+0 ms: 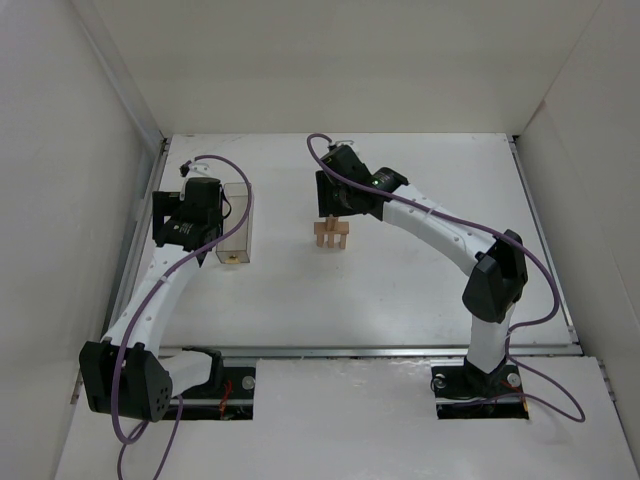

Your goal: Build the wood block tower

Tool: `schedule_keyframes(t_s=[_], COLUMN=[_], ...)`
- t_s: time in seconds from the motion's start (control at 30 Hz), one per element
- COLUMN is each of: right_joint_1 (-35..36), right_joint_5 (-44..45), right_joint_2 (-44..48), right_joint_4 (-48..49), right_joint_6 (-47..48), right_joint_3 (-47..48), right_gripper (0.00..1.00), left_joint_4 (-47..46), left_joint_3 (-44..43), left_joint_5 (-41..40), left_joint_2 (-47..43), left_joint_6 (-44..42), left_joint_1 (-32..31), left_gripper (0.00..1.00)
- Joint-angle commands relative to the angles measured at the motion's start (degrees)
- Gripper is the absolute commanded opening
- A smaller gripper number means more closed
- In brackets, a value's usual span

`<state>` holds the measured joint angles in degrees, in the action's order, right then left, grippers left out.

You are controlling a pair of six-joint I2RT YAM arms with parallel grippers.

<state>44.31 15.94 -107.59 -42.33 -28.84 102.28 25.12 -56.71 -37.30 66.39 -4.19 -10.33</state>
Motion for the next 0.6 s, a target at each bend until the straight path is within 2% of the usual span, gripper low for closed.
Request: schedule_keyframes(t_s=[0.0,0.23,0.57], right_joint_1=[-0.19,-0.19,-0.19], right_joint_5=[0.58,1.1,1.11], right_joint_2=[1.95,1.95,2.48], right_joint_4=[2.07,2.07,2.07], right_joint_6=[0.19,0.72,1.42], right_joint_3=[2.31,2.83,2.84], right_gripper=[0.6,0.69,0.66], left_joint_4=[-0.52,-0.52,-0.52], left_joint_3=[-1.56,-1.56,-1.56], left_joint_5=[0.2,0.21,0.21], left_joint_2=[-0.74,-0.74,-0.74], left_joint_6=[0.58,0.58,0.58], left_joint_1=[0.31,0.31,0.31], left_gripper=[0.99,0.99,0.99])
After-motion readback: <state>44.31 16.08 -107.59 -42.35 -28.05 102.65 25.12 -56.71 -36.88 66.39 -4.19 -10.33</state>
